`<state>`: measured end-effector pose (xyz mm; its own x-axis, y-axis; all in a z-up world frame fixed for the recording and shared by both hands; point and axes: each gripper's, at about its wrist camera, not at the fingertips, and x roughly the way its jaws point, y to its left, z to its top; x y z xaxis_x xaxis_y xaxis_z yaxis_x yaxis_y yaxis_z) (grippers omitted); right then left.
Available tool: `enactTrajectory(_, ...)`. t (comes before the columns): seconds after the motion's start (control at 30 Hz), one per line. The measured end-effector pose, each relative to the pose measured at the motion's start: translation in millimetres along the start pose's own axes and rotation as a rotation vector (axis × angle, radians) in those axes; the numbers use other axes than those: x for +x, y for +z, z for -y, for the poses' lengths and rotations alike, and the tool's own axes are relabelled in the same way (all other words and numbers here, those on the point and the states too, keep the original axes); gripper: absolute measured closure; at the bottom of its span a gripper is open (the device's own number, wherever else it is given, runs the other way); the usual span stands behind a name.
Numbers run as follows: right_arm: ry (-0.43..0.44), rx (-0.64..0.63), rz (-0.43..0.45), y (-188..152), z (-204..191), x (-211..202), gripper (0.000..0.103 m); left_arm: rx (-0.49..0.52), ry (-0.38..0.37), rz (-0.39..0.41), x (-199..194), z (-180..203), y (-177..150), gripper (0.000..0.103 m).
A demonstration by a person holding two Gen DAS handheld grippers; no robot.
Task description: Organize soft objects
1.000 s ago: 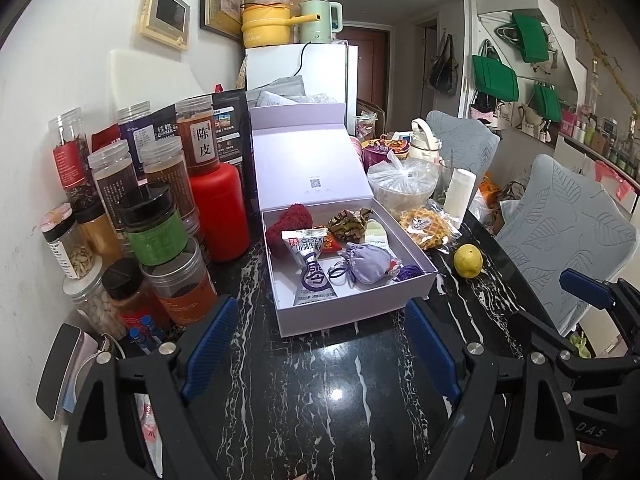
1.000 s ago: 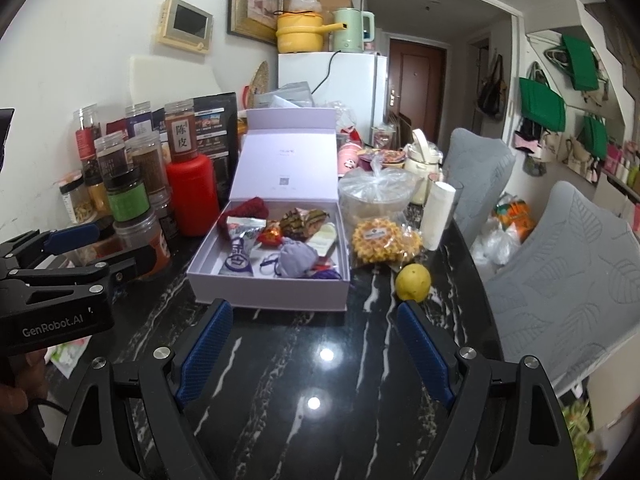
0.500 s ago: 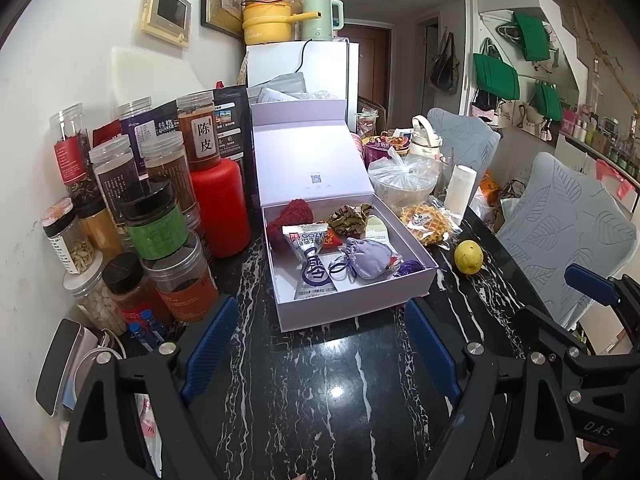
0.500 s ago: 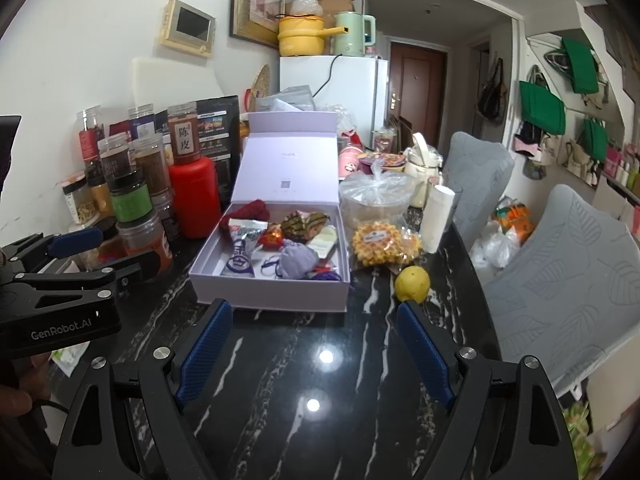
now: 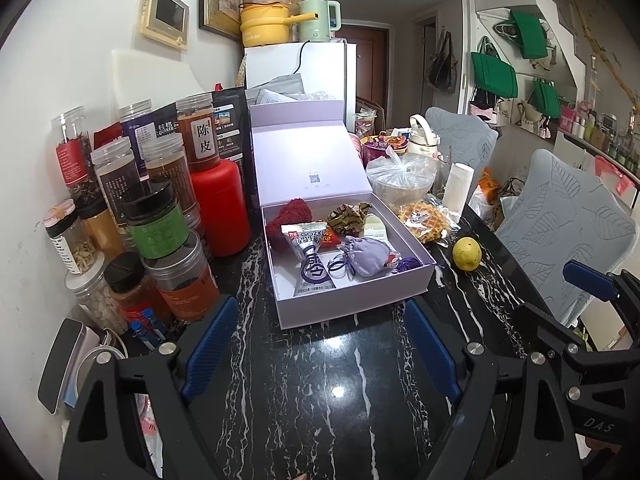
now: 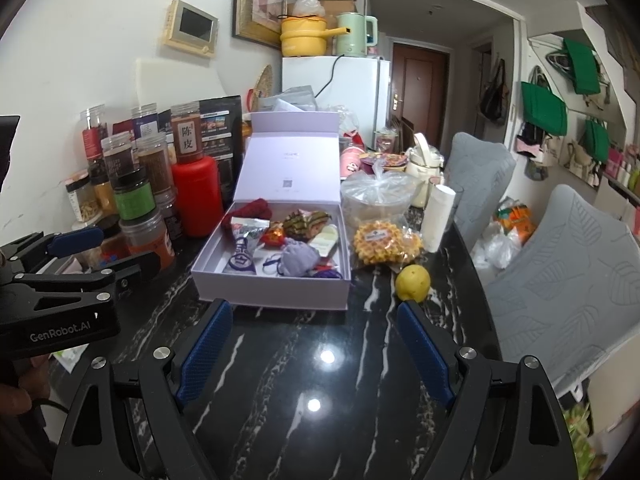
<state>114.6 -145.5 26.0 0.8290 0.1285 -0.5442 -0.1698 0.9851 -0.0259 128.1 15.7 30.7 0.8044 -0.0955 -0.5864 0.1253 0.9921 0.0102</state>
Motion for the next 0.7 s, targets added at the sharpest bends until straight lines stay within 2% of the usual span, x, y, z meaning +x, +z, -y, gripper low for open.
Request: enactTrajectory(0.7, -0.008, -0.001, -0.008, -4.4, 2.8, 1.4, 0.017, -0.002, -0.011, -0.009, 1.0, -1.1, -1.7, 0.017)
